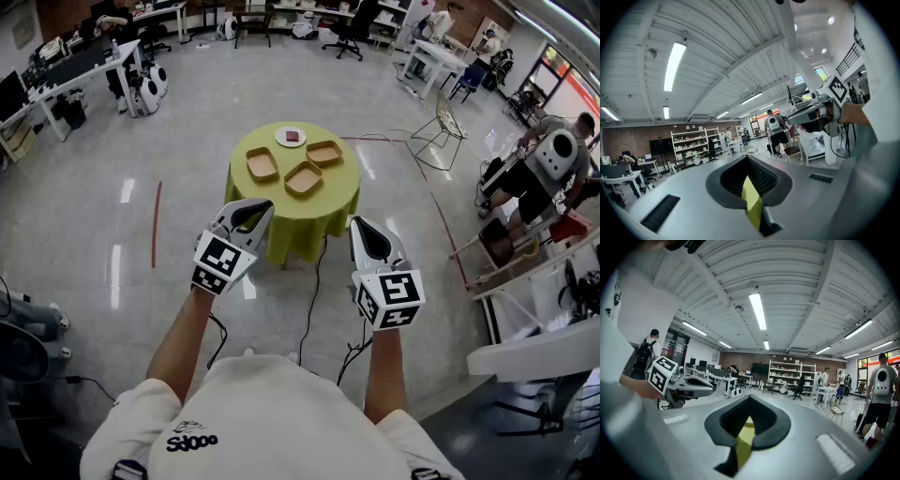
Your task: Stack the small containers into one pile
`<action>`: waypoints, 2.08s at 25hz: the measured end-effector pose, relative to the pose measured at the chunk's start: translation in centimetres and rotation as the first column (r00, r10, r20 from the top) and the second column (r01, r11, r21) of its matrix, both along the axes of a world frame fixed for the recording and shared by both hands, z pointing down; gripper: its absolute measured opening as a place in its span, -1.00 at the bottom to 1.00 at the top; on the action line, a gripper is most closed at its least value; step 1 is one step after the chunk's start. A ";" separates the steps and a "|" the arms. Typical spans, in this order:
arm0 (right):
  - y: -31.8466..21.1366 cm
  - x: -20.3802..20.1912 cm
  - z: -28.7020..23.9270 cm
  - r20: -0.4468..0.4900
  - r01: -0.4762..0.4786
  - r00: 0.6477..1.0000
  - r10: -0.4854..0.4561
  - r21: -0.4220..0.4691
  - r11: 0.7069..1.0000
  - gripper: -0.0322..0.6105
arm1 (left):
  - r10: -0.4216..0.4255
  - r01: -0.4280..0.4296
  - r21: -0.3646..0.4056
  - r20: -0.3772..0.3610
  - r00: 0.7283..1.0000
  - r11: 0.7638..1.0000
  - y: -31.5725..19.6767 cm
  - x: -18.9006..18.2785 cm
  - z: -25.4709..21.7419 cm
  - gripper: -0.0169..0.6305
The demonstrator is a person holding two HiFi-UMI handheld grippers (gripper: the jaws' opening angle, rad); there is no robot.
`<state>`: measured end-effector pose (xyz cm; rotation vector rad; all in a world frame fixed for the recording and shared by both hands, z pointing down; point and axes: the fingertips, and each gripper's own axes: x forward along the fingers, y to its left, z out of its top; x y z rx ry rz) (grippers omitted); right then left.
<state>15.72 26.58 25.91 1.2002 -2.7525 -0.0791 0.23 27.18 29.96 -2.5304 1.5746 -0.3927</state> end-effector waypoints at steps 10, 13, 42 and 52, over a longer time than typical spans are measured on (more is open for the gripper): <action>-2.9 0.9 1.5 -0.018 0.015 1.000 -0.014 0.005 1.000 -0.87 | 0.001 -0.001 -0.007 0.008 1.000 1.000 -2.6 1.3 0.8 -0.95; -3.9 1.4 1.8 -0.019 0.030 0.999 -0.030 0.003 1.000 -0.87 | -0.010 0.011 -0.013 0.013 1.000 1.000 -3.6 2.1 0.9 -0.95; -23.9 -2.6 3.2 0.025 0.014 1.000 -0.014 -0.011 1.000 -0.87 | -0.017 0.017 -0.039 -0.001 1.000 0.999 -23.6 -2.7 2.7 -0.95; -32.5 -6.0 3.3 0.021 -0.070 0.997 0.071 -0.028 0.997 -0.87 | 0.064 -0.064 -0.061 -0.009 0.998 0.996 -33.4 -5.9 2.3 -0.95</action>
